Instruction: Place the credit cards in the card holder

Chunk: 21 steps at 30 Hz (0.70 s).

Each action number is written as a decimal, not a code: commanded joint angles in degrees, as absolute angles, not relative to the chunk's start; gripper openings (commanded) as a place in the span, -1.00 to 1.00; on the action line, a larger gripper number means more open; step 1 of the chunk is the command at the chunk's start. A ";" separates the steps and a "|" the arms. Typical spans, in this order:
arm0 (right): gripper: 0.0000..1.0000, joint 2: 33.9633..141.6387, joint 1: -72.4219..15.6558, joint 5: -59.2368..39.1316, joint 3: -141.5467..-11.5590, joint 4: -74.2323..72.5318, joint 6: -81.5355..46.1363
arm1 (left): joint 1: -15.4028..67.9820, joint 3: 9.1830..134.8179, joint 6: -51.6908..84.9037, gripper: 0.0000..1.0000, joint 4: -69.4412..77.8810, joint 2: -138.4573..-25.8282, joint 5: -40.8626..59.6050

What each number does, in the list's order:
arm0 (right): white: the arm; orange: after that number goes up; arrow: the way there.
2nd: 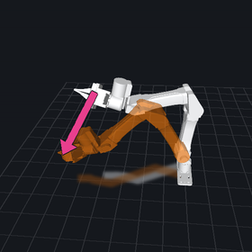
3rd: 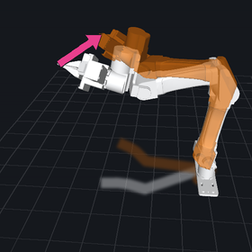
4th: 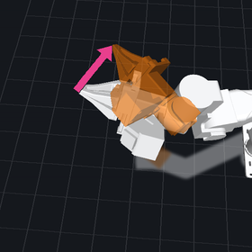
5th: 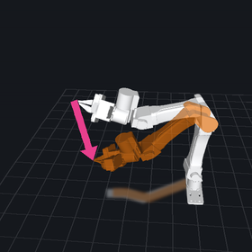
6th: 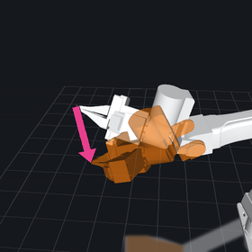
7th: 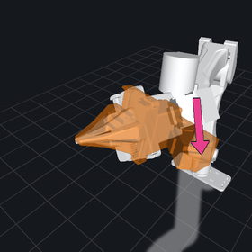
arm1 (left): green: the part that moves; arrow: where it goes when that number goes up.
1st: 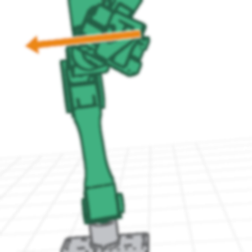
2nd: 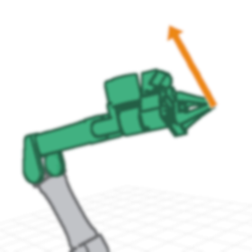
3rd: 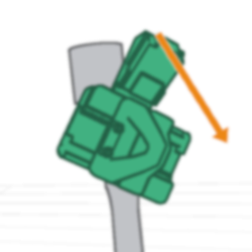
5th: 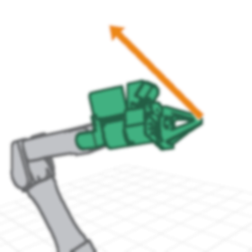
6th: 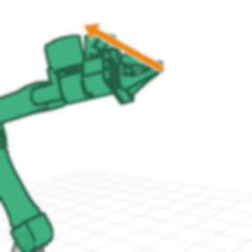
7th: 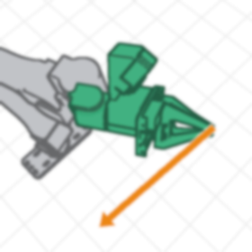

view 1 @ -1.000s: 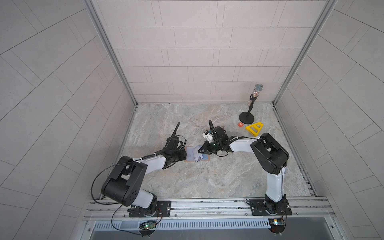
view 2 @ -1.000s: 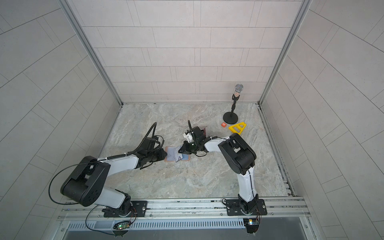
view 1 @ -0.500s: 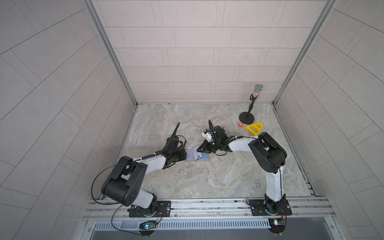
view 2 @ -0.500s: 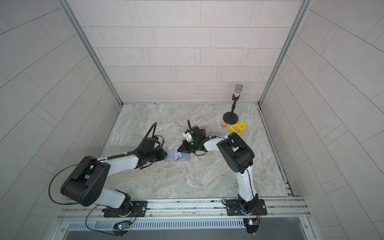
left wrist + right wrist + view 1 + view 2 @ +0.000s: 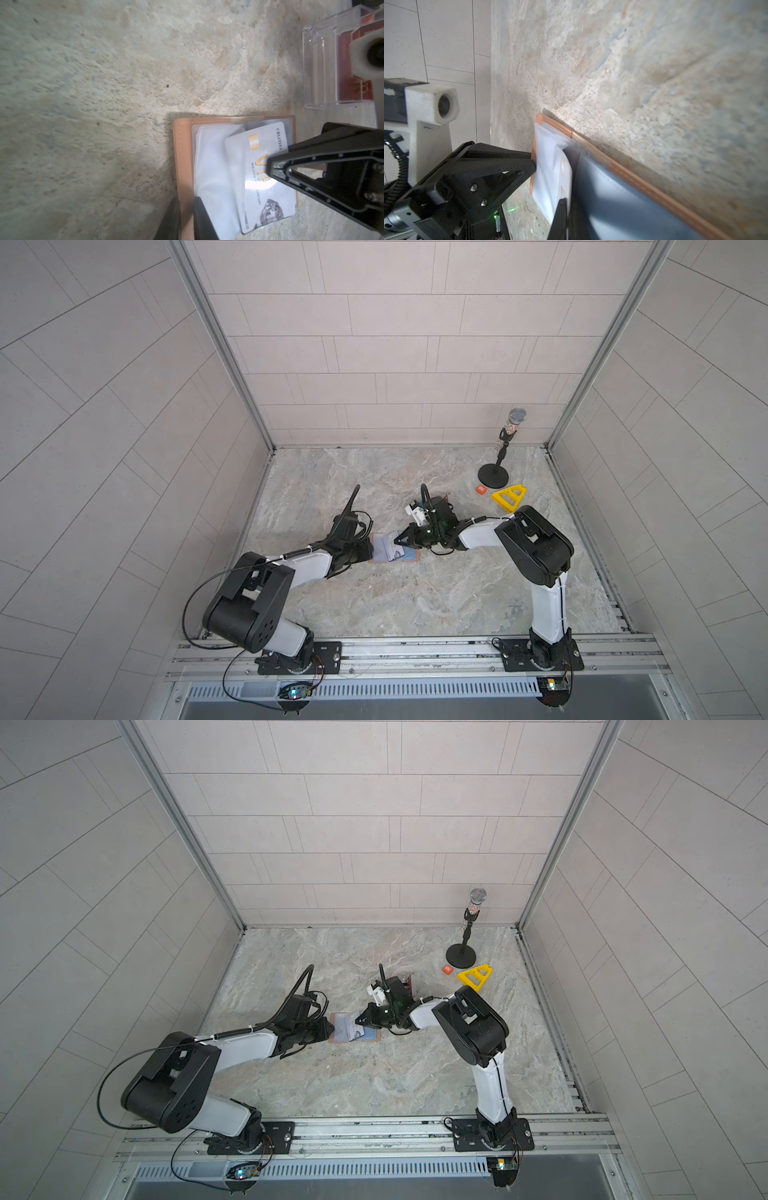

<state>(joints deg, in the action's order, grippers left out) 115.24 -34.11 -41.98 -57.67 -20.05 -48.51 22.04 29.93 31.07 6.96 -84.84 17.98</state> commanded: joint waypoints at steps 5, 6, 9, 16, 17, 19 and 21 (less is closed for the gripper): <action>-1.00 118.04 -35.90 -33.34 -53.86 -19.03 -50.43 | 22.85 28.39 30.74 -0.61 -1.94 -86.84 18.64; -1.00 118.04 -35.93 -33.17 -53.50 -19.53 -50.67 | 22.88 28.39 30.69 -0.61 -1.96 -86.77 18.63; -1.00 118.21 -36.01 -33.02 -52.35 -22.22 -52.31 | 22.85 28.39 30.82 -0.61 -1.95 -86.76 18.46; -1.00 118.38 -37.39 -32.61 -51.26 -24.32 -53.79 | 22.88 28.39 30.86 -0.62 -1.94 -86.81 18.11; -1.00 118.34 -37.68 -32.37 -51.16 -24.41 -53.89 | 22.87 28.39 31.02 -0.61 -1.94 -86.79 18.11; -1.00 118.38 -38.09 -32.17 -51.02 -24.69 -54.03 | 22.86 28.39 31.00 -0.61 -1.98 -86.83 18.02; -1.00 118.48 -38.39 -32.18 -51.08 -24.65 -54.14 | 22.85 28.39 31.00 -0.61 -1.94 -86.74 18.04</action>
